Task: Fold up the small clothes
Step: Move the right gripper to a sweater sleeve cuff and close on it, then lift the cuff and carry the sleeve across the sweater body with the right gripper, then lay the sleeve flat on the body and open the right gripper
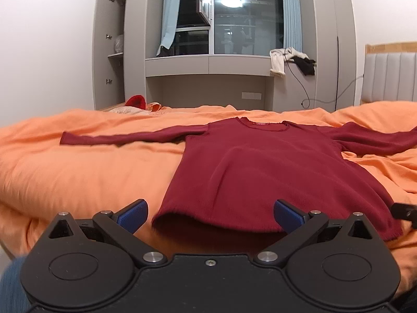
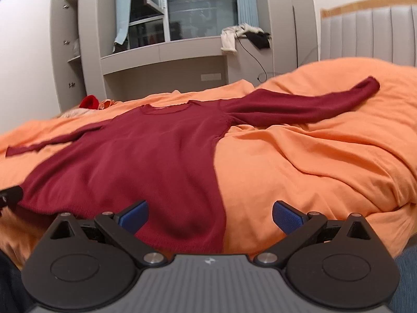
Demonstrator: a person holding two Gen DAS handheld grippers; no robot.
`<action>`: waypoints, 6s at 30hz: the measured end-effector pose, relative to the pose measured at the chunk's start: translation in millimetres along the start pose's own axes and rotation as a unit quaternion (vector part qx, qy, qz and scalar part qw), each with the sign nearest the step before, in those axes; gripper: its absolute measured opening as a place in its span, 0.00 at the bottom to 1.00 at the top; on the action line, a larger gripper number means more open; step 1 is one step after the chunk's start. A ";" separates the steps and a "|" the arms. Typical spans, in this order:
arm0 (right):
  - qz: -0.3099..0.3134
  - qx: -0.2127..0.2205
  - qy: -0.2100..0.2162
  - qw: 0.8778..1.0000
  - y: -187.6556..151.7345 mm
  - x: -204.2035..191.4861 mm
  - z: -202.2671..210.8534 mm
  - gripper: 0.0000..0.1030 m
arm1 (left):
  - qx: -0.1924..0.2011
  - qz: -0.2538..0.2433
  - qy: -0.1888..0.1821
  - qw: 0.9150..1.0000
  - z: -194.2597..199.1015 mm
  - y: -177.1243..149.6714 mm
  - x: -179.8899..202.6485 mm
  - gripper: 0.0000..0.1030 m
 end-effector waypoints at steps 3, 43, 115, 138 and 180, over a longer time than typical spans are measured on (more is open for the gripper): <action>-0.008 0.001 0.000 1.000 15.9 10.8 -6.1 1.00 | -0.010 -0.005 -0.008 1.000 -13.5 18.2 8.5 0.99; -0.129 0.050 -0.142 0.980 204.3 286.9 -122.7 1.00 | -0.060 -0.033 -0.058 0.996 -189.8 106.3 73.4 1.00; 0.296 -0.022 0.178 0.938 139.0 -83.6 -134.9 0.87 | -0.090 0.112 -0.048 0.989 -203.7 144.7 -32.7 0.99; 0.525 -0.040 0.204 0.825 64.8 -152.8 -123.3 0.08 | -0.120 0.182 -0.023 0.976 -217.8 144.6 -69.0 0.99; -0.035 -0.031 0.037 0.998 228.8 105.1 -262.5 0.23 | -0.144 -0.013 -0.016 0.989 -233.3 119.3 21.6 1.00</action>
Point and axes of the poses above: each gripper's, at about its wrist camera, not at the fingertips, and z roughly against the way its jaws point, x to its right, y to its top, the point moved 8 cm from there along -z, roughly the way its jaws point, and after that the axes turned 14 degrees about -x, right-handed, at the moved point
